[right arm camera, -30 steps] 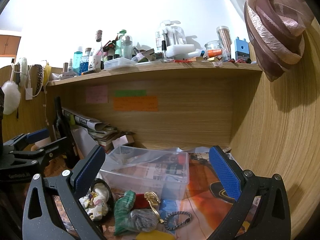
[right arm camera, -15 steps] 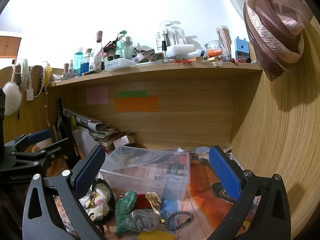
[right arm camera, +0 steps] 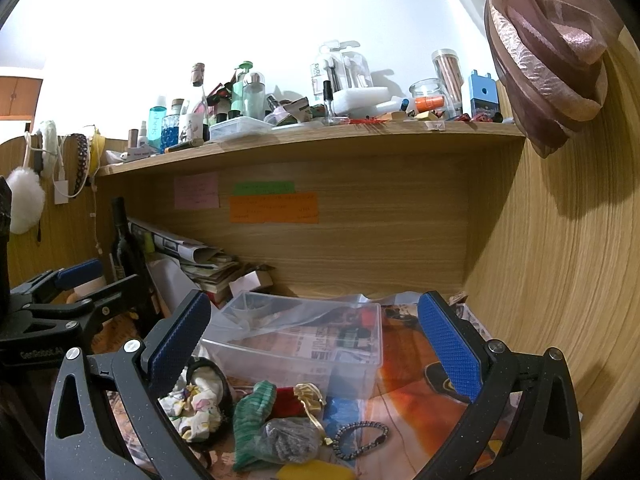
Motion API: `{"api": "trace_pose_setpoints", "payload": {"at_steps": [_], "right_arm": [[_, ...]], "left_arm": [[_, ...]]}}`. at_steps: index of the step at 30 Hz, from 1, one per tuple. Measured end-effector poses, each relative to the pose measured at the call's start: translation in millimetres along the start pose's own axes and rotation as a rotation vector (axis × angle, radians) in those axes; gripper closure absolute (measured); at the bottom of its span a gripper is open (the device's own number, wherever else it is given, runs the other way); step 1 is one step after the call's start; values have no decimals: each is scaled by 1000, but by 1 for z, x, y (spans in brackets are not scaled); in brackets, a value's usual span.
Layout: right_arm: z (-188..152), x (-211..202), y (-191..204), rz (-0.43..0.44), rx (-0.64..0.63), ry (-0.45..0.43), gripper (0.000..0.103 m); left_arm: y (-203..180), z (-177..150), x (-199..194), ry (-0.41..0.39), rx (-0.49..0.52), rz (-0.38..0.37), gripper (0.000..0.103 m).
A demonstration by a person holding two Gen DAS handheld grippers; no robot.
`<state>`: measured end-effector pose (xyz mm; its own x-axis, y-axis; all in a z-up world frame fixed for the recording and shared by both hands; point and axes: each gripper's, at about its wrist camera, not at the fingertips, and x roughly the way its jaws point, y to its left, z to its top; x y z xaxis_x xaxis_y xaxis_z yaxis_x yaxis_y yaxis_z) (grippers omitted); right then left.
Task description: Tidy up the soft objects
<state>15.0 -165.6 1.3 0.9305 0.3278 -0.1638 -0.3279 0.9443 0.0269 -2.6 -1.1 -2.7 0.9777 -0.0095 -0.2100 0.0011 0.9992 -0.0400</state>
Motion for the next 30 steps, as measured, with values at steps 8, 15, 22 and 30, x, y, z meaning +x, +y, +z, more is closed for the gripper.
{"api": "trace_pose_setpoints", "payload": {"at_steps": [8,15,22,30], "right_arm": [[0,2,1,6,3,8,0],[-1,8,2,7,4,25,0],[-11,20,-1,19,-7,85,0],[-45,55,-7,69,-2,279,0]], "left_arm": [[0,0,0,0,0,0,0],[2,1,4,13,-10,4,0],[10,-11,16,86,-12,-7,0],[28,-49,47,260,8,6,0]]}}
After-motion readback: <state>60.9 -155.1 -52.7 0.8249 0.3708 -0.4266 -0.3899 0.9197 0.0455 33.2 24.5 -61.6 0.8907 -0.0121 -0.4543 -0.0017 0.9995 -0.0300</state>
